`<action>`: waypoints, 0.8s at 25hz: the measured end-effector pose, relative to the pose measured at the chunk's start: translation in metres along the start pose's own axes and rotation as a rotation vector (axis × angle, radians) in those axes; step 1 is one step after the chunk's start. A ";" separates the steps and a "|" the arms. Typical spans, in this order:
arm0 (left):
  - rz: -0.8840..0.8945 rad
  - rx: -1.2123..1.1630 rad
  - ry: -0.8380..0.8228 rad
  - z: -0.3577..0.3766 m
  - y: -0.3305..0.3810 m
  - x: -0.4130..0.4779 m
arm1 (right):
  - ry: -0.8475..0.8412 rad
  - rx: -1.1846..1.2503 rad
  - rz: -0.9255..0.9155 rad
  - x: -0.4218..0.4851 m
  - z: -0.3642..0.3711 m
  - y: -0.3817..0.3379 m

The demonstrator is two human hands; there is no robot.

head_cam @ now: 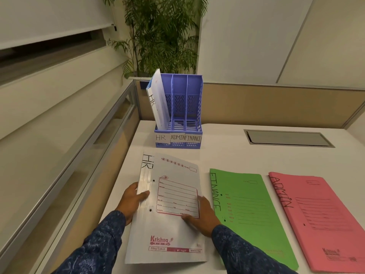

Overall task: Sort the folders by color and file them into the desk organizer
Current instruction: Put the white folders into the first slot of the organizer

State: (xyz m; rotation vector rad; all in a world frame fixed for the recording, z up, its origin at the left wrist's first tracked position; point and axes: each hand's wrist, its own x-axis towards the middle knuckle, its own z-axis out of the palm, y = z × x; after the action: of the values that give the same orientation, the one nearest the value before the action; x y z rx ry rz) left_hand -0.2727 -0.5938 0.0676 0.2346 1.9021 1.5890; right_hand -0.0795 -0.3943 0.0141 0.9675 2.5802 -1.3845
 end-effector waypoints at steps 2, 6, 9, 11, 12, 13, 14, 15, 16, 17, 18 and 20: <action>0.025 -0.009 0.006 -0.002 0.008 0.002 | 0.043 0.148 0.016 0.005 -0.008 -0.005; 0.077 -0.028 0.036 -0.004 0.021 0.009 | 0.078 0.403 0.103 0.020 -0.025 -0.012; 0.102 -0.069 0.027 -0.003 0.030 0.015 | 0.134 0.546 0.109 0.032 -0.040 -0.019; 0.108 -0.127 -0.017 -0.003 0.035 0.019 | 0.176 0.585 0.103 0.042 -0.051 -0.027; 0.112 -0.152 -0.047 -0.003 0.039 0.021 | 0.194 0.593 0.088 0.047 -0.058 -0.033; 0.118 -0.170 -0.073 -0.003 0.043 0.024 | 0.208 0.595 0.067 0.052 -0.065 -0.039; 0.125 -0.183 -0.092 -0.003 0.049 0.026 | 0.218 0.588 0.039 0.057 -0.072 -0.045; 0.131 -0.193 -0.104 -0.003 0.056 0.029 | 0.225 0.569 0.005 0.063 -0.079 -0.052; 0.140 -0.200 -0.111 -0.004 0.063 0.031 | 0.235 0.540 -0.032 0.069 -0.085 -0.058; 0.154 -0.205 -0.113 -0.003 0.071 0.034 | 0.245 0.508 -0.068 0.076 -0.092 -0.065; 0.176 -0.211 -0.108 -0.003 0.080 0.037 | 0.251 0.481 -0.098 0.083 -0.099 -0.073; 0.232 -0.231 -0.070 0.000 0.097 0.043 | 0.245 0.422 -0.154 0.096 -0.109 -0.091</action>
State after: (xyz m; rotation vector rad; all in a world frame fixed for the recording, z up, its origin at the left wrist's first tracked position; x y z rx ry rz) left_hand -0.3318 -0.5471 0.1425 0.4176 1.6687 1.9104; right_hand -0.1805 -0.2991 0.1139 1.0634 2.6309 -2.0300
